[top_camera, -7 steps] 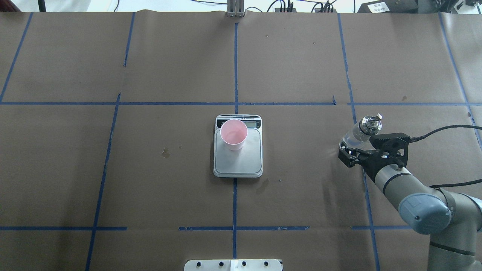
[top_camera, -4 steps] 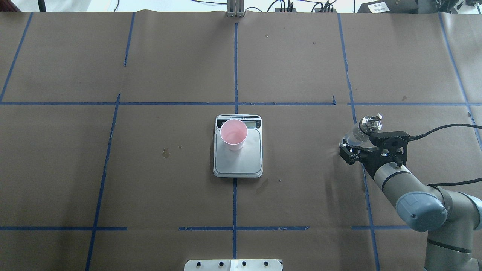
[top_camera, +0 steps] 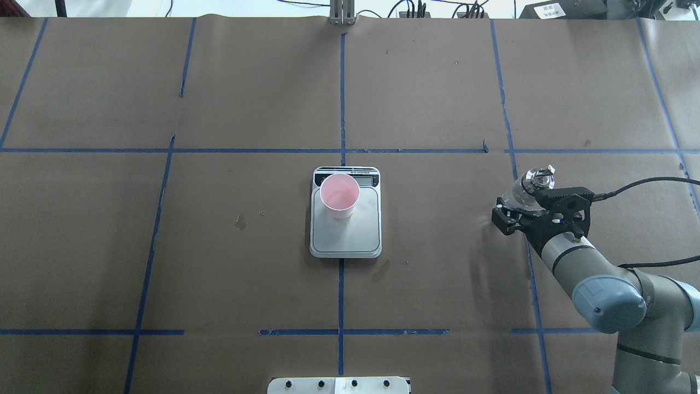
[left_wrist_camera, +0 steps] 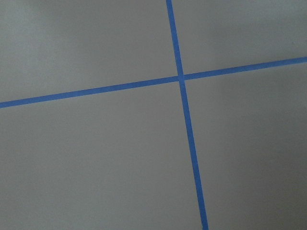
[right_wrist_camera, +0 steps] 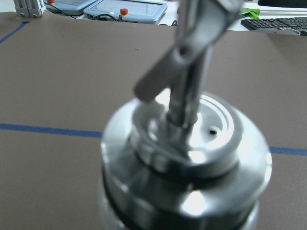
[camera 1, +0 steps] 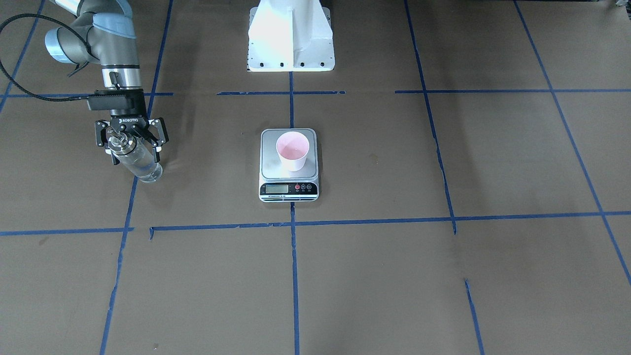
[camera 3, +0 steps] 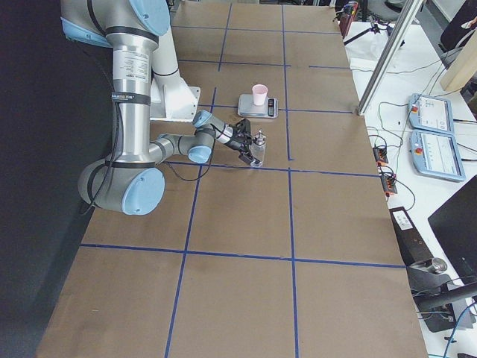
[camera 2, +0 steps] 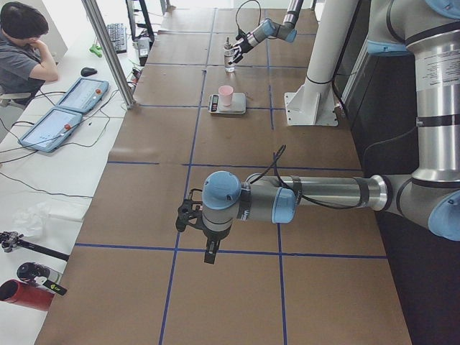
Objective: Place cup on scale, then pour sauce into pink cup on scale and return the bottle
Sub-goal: 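Lift the glass dispenser with the right gripper toward the pink cup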
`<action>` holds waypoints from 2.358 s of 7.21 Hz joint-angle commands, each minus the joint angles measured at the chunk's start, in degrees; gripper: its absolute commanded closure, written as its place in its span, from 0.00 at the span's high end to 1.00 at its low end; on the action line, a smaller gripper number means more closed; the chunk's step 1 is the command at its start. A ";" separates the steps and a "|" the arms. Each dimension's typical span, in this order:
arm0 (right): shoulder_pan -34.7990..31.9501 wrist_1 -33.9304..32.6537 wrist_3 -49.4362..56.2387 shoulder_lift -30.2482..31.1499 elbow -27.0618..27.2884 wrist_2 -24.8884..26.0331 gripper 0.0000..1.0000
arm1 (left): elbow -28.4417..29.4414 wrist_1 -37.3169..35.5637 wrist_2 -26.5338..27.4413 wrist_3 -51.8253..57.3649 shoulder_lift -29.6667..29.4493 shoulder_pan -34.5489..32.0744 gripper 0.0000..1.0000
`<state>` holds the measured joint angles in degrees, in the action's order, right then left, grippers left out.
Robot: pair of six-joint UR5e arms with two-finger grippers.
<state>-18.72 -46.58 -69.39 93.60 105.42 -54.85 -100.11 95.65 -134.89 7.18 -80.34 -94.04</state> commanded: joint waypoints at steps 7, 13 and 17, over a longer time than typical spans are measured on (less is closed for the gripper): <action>-0.80 0.26 -0.04 -1.05 0.14 2.71 0.00 | -0.44 -0.02 -0.02 0.03 0.01 0.00 1.00; -4.47 0.00 22.86 -1.49 4.88 1.61 0.00 | -0.44 0.07 -0.02 0.03 0.01 0.00 1.00; -6.68 -0.35 35.40 -2.98 6.99 -1.66 0.00 | -0.53 -0.02 -0.02 0.03 0.10 0.00 1.00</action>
<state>-25.06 -46.95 -40.50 91.16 111.91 -56.51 -100.63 95.63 -134.91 7.21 -80.25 -94.04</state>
